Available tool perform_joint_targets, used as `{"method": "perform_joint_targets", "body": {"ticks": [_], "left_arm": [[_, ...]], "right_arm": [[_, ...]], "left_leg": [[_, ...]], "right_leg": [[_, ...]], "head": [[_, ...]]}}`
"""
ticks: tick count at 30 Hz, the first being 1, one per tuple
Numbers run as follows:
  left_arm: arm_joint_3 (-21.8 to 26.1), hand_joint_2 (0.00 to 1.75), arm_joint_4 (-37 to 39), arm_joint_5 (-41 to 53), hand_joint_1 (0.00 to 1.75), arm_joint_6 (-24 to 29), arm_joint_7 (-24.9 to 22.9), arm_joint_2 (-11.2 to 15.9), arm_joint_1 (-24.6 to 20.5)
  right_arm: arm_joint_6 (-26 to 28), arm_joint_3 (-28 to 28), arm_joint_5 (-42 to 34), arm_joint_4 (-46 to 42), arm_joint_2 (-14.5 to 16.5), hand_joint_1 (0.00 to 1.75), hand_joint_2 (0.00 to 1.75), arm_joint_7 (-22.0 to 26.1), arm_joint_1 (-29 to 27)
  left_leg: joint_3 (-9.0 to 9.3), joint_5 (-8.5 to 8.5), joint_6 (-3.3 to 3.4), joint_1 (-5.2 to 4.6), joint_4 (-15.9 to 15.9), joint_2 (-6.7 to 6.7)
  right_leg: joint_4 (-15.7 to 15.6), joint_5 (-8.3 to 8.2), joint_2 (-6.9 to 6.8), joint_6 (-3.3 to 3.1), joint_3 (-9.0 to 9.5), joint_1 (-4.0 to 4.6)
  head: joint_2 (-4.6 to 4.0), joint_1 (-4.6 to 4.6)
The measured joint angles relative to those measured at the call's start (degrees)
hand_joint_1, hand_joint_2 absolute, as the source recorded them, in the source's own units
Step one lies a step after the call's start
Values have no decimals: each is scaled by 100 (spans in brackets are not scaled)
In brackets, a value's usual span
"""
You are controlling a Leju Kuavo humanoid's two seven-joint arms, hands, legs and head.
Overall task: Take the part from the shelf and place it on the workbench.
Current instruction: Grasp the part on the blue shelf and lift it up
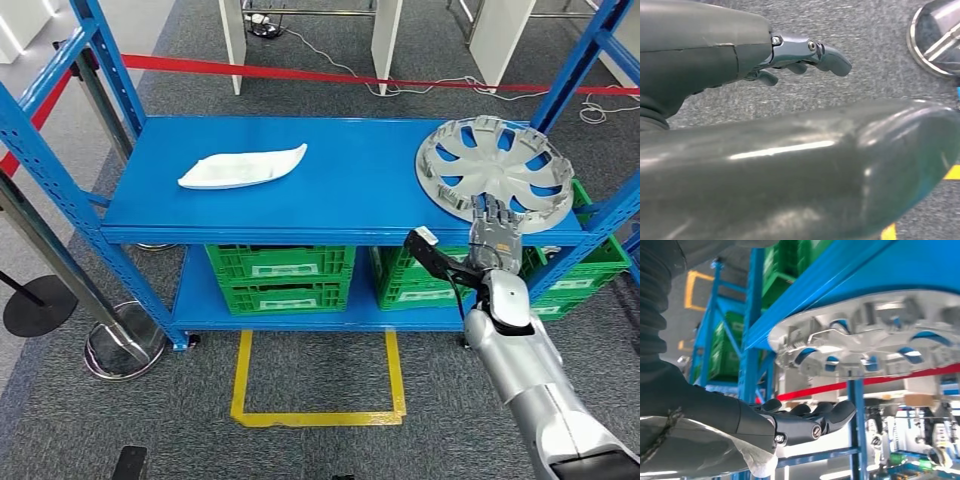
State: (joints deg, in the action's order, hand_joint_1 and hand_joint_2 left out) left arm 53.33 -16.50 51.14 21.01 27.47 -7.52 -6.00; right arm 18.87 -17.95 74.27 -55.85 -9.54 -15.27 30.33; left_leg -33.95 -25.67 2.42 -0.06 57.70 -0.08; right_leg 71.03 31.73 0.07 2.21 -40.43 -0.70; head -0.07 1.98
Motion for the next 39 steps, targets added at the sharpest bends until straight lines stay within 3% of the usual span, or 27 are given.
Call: {"method": "perform_joint_targets", "body": {"ticks": [2,4,8,10,12,13,14,15,17,19,22,24,27,28,29,30,33,35,37,39], "left_arm": [[-1,0,0,-6,0,-19,18,-16,-68],[-2,0,0,-6,0,-20,-1,-30,-148],[-2,0,-2,-6,0,-20,-15,-39,-199],[-2,0,-2,-6,0,-19,-15,-40,-206],[-2,0,-2,-6,0,-19,-15,-45,-204],[-2,0,-2,-6,0,-19,-15,-46,-201],[-2,0,-2,-6,0,-20,-15,-46,-200],[-2,0,-2,-7,0,-20,-15,-46,-202],[-2,0,-2,-8,0,-20,-15,-43,-211],[-2,0,-2,-12,0,-20,-11,-43,-217],[-5,0,-1,-26,0,-18,-6,-46,-217],[-13,0,-2,-28,0,-5,-30,-50,-224],[-23,0,-2,-15,0,21,-110,-42,-193],[-26,0,-1,-14,0,22,-114,-41,-168],[-28,0,-1,-17,0,21,-106,-42,-146],[-32,0,0,-24,0,20,-98,-42,-133],[-52,0,0,-50,0,19,-87,-42,-139],[-58,0,0,-62,0,19,-87,-42,-146],[-59,0,-1,-71,0,19,-87,-38,-147],[-60,0,-2,-75,0,19,-84,-32,-150]], "right_arm": [[-40,27,101,96,-25,0,175,-39,228],[-117,52,136,160,-48,0,175,-45,458],[-169,68,145,234,-64,0,175,-53,578],[-169,67,147,254,-65,0,175,-54,594],[-170,66,148,282,-65,0,175,-54,598],[-170,66,148,296,-65,0,175,-54,595],[-170,65,148,307,-65,0,175,-54,594],[-170,65,148,314,-65,0,175,-54,593],[-176,66,150,318,-65,0,175,-56,602],[-229,67,166,325,-68,0,175,-74,636],[-377,72,195,355,-84,0,175,-112,707],[-476,90,201,418,-113,0,175,-136,792],[-497,134,192,649,-165,0,175,-176,895],[-468,148,188,748,-177,0,175,-184,899],[-435,163,184,837,-189,0,175,-185,897],[-410,179,180,913,-205,0,175,-185,906],[-421,229,166,1048,-269,0,175,-183,1028],[-478,242,163,1105,-301,0,175,-184,1123],[-523,248,163,1144,-324,0,175,-186,1155],[-548,253,164,1167,-333,0,175,-187,1171]], "left_leg": [[-5,-7,-11,-28,14,0],[-34,-3,-48,-51,30,1],[-89,-77,-162,-34,134,-2],[-301,-383,-237,-10,639,-5],[-655,-723,-287,15,1430,-4],[-771,-776,-297,22,1677,-4],[-786,-711,-299,25,1698,-4],[-692,-544,-291,27,1481,-4],[-324,-150,-253,25,688,-7],[-92,8,-203,11,151,-13],[-84,3,-119,1,59,-14],[-74,31,-45,16,19,-9],[-74,40,8,17,7,-6],[-74,39,11,14,10,-6],[-74,38,13,11,14,-6],[-73,36,12,8,20,-7],[-75,23,-14,-11,43,-10],[-96,24,-56,-30,55,-8],[-107,25,-107,-29,58,-6],[-161,-94,-173,-21,199,-7]], "right_leg": [[-824,-386,-12,-57,399,10],[-1299,-508,-17,-101,639,26],[-1383,-523,-8,-187,680,18],[-1399,-536,-14,-229,689,-2],[-1396,-534,-13,-241,688,0],[-1393,-532,-10,-243,689,1],[-1390,-529,-5,-242,691,1],[-1387,-525,1,-241,696,1],[-1380,-508,11,-221,710,5],[-1365,-503,21,-176,689,21],[-1369,-511,29,-86,644,16],[-1186,-372,24,-31,541,7],[-125,118,17,17,34,2],[194,215,16,25,-128,2],[331,211,16,26,-205,3],[202,82,15,17,-155,3],[-973,-461,6,-38,418,12],[-1338,-519,6,-73,617,30],[-1360,-521,13,-120,640,32],[-1384,-542,8,-182,654,7]], "head": [[-1,-3],[-1,-9],[1,-19],[1,-39],[-1,-48],[-1,-48],[-2,-50],[-1,-50],[0,-48],[0,-43],[0,-43],[-1,-29],[0,-5],[-1,-5],[0,-2],[0,1],[-1,1],[0,-5],[0,-7],[-1,-19]]}}
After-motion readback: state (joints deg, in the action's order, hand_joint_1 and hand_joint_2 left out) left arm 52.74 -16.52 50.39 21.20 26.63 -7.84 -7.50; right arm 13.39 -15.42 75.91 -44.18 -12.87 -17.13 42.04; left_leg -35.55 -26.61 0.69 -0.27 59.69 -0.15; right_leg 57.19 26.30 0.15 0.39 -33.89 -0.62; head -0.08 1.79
